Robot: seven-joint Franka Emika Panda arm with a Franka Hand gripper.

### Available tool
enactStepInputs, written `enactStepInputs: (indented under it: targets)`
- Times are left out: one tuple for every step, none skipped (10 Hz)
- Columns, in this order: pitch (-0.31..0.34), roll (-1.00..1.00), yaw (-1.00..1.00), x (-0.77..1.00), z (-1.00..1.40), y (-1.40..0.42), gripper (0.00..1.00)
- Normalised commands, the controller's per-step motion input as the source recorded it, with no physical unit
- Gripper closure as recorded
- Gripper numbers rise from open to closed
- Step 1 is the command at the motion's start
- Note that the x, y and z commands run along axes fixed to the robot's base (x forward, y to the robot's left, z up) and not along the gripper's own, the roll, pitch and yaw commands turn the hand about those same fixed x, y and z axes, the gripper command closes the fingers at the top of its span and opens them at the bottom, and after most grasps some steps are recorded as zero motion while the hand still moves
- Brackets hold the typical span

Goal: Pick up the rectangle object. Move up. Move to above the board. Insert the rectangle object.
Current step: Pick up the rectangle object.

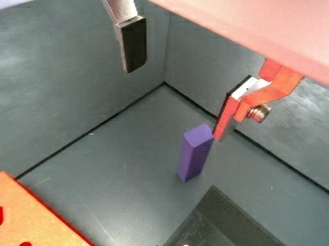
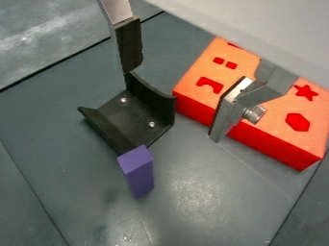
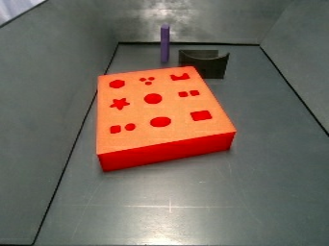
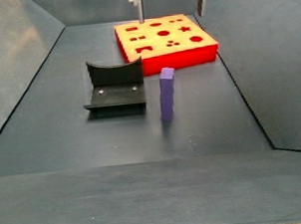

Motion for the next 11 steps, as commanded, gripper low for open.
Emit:
enactStepInputs:
  targets:
    - [0.047,-0.12,-0.65,0.44,-0.76,0.15,0.00]
    - [0.051,-0.12,-0.65,0.45,-0.77,0.15,0.00]
    - [0.034,-0.11,-0.63,0.50,-0.80,0.16,0.00]
    - [0.033,-0.11,-0.58,0.47,-0.79,0.22,0.00]
    - [0.020,-0.16,-0.39,0.13,-0.80,0.41,0.00]
    - [0.000,-0.19,-0.16,-0.06,-0.82,0.40,0.00]
    - [0.000,-0.21,-0.03,-0.11,-0.79,0.37,0.00]
    - [0.000,-0.20,0.00,0.00,-0.78,0.09,0.00]
    - [0.000,-0.17,0.00,0.03,-0.77,-0.07,0.00]
    - [-0.040,0.00,0.00,-0.02,0.00,0.00,0.00]
    - [0.000,0.00,0.00,0.00,0.00,0.00,0.00]
